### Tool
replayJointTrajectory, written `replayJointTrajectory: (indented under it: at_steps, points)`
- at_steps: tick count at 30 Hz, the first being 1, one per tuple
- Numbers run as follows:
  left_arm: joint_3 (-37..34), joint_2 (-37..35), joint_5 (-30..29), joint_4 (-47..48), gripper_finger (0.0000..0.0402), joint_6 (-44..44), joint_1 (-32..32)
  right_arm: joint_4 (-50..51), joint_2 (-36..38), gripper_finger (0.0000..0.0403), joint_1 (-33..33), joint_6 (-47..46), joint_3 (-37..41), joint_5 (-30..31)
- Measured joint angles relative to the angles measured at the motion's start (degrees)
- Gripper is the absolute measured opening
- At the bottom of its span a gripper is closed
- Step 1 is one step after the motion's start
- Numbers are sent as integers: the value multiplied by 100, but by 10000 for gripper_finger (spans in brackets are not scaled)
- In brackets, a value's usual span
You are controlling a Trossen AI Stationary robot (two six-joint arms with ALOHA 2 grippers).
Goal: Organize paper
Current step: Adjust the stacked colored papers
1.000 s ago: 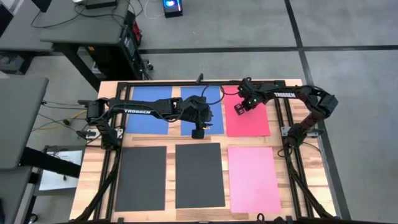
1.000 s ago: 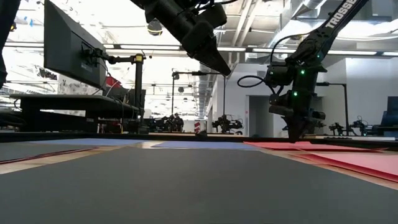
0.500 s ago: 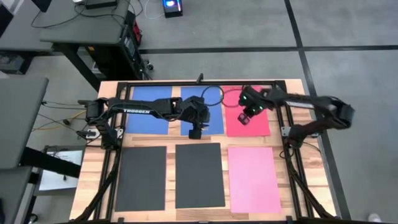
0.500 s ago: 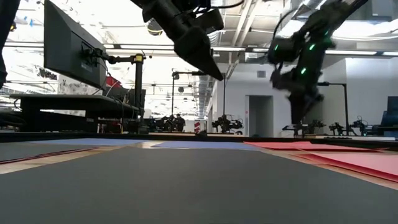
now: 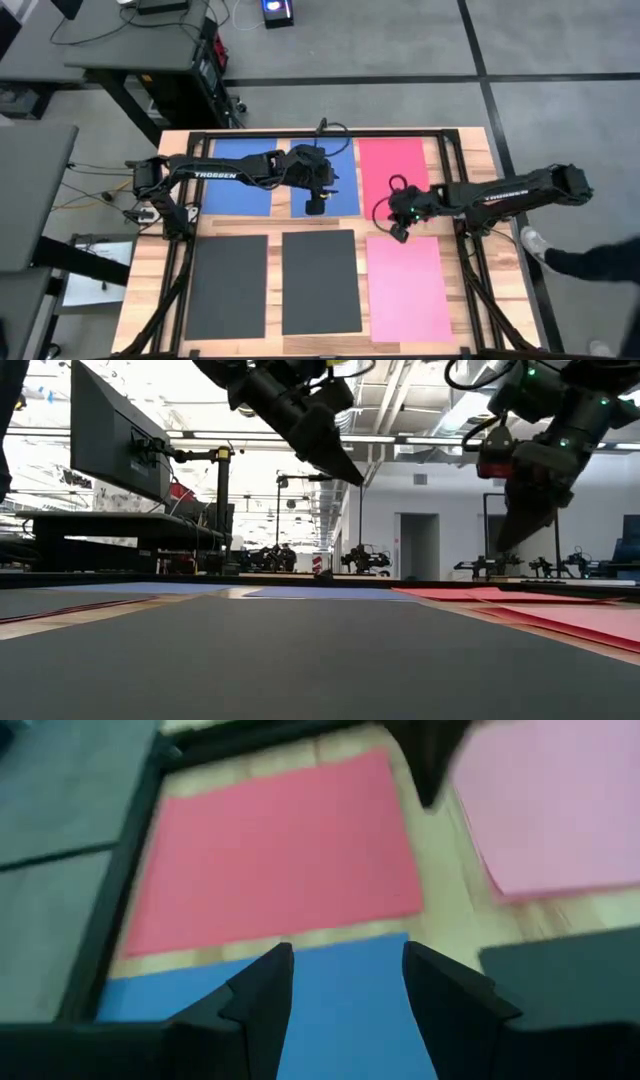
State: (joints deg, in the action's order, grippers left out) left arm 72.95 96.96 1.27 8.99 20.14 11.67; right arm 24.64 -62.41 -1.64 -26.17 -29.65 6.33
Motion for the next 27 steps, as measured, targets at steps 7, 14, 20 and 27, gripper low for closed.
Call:
replayJointTrajectory:
  at_steps: [7, 14, 20, 27]
  points:
    - [-680, -694, 5, -560, 171, -6, 138, -529, -1089, 0, 92, 113, 2, 21]
    - [-2217, -2068, -8, -1864, 162, -260, 419, -690, -1732, 0, 71, 121, -22, 67]
    - [-2549, -2797, -26, -1890, 161, -363, 467, -682, -1836, 0, -85, 125, -129, -9]
    - [-2551, -2749, -48, -1908, 161, -415, 467, -738, -1840, 0, -246, 130, -153, -60]
